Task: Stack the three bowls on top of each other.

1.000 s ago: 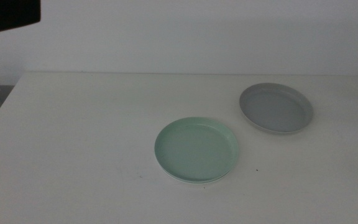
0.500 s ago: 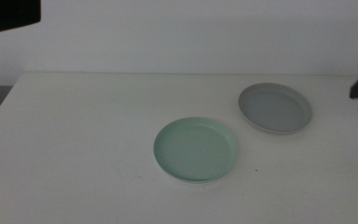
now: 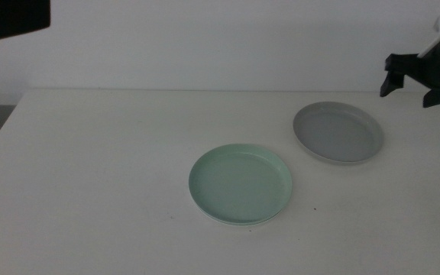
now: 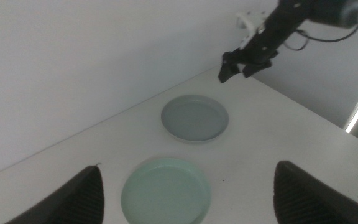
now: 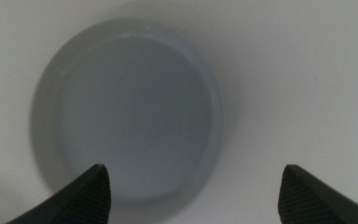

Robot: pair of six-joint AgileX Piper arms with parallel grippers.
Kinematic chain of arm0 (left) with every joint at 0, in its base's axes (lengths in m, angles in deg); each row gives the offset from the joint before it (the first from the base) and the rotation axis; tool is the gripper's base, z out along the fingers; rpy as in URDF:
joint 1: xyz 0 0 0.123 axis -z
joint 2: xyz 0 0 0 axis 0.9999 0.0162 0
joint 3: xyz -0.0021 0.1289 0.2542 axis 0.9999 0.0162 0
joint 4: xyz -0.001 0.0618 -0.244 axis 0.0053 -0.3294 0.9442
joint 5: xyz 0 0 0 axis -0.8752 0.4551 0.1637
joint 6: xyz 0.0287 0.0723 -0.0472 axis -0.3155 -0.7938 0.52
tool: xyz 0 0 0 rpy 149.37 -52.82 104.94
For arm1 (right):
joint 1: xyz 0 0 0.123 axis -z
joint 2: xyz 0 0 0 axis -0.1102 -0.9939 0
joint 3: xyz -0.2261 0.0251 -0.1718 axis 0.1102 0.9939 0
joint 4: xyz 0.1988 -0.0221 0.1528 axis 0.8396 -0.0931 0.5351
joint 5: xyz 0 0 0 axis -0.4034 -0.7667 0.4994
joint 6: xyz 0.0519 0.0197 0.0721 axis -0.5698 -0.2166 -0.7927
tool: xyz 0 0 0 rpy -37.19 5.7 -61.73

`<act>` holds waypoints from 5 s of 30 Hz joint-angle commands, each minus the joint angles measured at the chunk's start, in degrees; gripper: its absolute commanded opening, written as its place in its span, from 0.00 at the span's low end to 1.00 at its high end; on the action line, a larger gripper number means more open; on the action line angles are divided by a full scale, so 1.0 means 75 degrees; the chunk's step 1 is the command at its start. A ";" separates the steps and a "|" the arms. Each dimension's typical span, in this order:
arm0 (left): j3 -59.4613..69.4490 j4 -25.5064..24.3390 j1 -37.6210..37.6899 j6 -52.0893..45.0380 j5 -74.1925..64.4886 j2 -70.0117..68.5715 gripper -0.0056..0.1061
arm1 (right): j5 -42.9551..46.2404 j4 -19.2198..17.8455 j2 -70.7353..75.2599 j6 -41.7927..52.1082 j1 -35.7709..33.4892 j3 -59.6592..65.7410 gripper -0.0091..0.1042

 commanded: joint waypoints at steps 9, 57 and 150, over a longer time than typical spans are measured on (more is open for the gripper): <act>0.0040 0.0009 -0.0038 -0.0004 0.0102 -0.0009 0.89 | -0.0002 0.0757 -0.1979 0.0321 0.0293 -0.1248 0.76; 0.0040 0.0009 -0.0038 -0.0004 0.0102 -0.0009 0.89 | 0.0238 0.1860 0.0252 0.1622 -0.1797 0.1365 0.06; 0.3125 -0.3656 -0.2132 0.2997 0.2539 -0.1943 0.89 | 0.3441 0.0207 0.7714 0.1582 -0.1320 0.4928 0.90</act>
